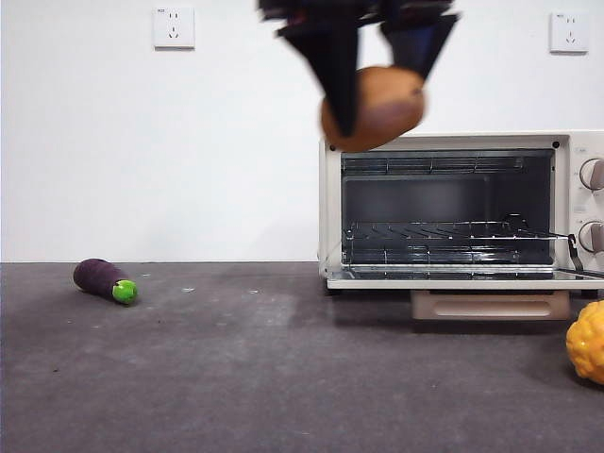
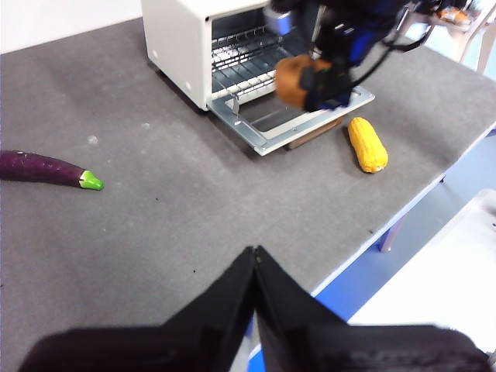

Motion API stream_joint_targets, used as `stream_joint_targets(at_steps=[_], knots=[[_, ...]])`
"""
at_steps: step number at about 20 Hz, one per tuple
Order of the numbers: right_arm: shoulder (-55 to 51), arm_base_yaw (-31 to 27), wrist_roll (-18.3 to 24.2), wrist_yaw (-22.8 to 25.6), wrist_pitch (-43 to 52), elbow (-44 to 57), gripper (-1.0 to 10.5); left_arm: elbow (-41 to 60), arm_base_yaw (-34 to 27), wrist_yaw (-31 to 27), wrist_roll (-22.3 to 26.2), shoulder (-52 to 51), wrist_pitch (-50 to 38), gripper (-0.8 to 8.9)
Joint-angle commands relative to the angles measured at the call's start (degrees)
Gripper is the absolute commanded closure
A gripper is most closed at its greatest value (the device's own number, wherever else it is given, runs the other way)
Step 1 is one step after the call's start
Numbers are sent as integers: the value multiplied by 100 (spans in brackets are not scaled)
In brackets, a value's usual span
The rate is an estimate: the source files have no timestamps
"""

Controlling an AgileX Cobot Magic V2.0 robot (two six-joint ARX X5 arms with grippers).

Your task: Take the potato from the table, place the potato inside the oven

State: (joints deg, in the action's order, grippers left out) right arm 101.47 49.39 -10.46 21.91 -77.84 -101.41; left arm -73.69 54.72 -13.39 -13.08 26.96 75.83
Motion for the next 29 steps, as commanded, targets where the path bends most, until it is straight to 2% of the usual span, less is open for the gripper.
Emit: stream_joint_targets(at_steps=[1,5,9,11,13,16,18,21,24,27,29], knots=[[-769,-44,-203,197,-114,752,847,35,13,-31,184,168,-28,819],[-2459,-79,-748,269,22,2162,847,35,13,-26,297,505,-26,819],[-4402,-66,-1075,258,1296,3403,847,35,13,-39,299,717,-26,819],[-5202,-66,-1080,308,1878,3978,847,35,13,-39,297,752,-28,819],[-5875,-66,-1043,695,2267,4579,847,35,13,-39,297,765,-26,819],[-6520,-66,-1045,1574,2830,5534,847,35,13,-39,293,765,-26,819],[-6612,-66,-1069,1915,3388,6078,847,35,13,-39,273,765,-26,818],[-6400,-66,-1110,1858,4505,6706,847,35,13,-39,256,765,-26,818],[-5755,-72,-1099,1932,5637,6985,847,35,13,-39,258,765,-26,818],[-4859,-114,-767,2063,6835,6985,847,35,13,-37,256,765,-26,818],[-4179,-341,-577,2052,7676,6985,847,35,13,-28,256,765,-26,818]])
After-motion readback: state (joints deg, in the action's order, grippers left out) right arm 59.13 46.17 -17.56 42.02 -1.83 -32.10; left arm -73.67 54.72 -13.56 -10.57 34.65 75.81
